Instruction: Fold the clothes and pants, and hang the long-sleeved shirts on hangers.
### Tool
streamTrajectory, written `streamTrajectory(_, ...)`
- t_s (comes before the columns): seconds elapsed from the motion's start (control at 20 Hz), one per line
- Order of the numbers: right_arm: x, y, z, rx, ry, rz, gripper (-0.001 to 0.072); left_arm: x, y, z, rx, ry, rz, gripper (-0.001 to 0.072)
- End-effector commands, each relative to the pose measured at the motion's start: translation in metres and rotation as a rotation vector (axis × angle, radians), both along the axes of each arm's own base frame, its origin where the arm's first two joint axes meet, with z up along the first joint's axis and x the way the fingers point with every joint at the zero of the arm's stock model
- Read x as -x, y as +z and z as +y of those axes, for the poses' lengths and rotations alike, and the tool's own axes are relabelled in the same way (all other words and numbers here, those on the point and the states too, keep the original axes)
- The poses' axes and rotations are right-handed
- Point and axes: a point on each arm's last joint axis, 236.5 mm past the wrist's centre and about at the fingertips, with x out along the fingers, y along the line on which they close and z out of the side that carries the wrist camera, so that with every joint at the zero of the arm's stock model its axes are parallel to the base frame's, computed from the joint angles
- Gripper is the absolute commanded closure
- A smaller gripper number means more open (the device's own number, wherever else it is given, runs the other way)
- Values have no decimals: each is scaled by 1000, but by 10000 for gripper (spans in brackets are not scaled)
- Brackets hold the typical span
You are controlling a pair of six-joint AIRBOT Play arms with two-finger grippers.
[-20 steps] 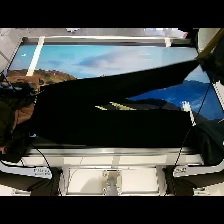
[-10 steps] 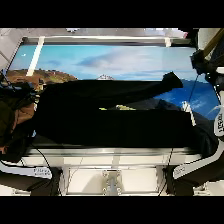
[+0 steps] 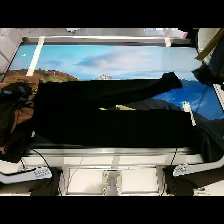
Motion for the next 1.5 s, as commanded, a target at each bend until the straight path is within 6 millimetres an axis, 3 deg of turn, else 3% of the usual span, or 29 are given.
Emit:
streamTrajectory(0.0,103,-17,12,25,62,144,386,88,-9,-6,-20,90,90,540)
streamTrajectory(0.05,127,-25,19,10,41,161,385,115,-19,-10,-4,141,104,254)
streamTrajectory(0.1,147,-34,26,2,30,175,385,138,-29,-13,10,200,116,23)
streamTrajectory(0.2,175,-44,40,-34,12,202,385,166,-41,-15,38,302,124,15)
streamTrajectory(0.3,188,-41,54,-53,35,213,385,179,-45,-10,33,375,106,15)
streamTrajectory(0.45,193,-24,62,-24,51,184,385,180,-59,-18,86,403,101,16)
streamTrajectory(0.6,199,-6,68,22,62,152,386,163,-76,-15,113,414,44,22)
streamTrajectory(0.65,201,1,71,35,66,139,386,156,-78,-9,118,440,21,75)
streamTrajectory(0.9,208,26,80,77,46,90,386,112,-93,-8,259,454,-108,99)
streamTrajectory(0.95,209,30,82,85,40,80,386,106,-98,-7,283,462,-120,164)
streamTrajectory(1.0,210,35,83,89,29,71,385,104,-105,-6,299,469,-118,264)
streamTrajectory(1.15,213,45,86,101,7,49,386,106,-124,-7,320,463,-83,288)
streamTrajectory(1.2,214,48,87,106,3,41,386,106,-126,-8,320,455,-83,334)
streamTrajectory(1.3,214,52,87,95,-20,37,386,100,-125,-4,323,480,-105,514)
streamTrajectory(1.35,214,57,87,95,-26,33,386,96,-122,-2,328,492,-121,657)
streamTrajectory(1.45,213,71,85,119,-26,16,386,87,-116,-4,329,463,-163,691)
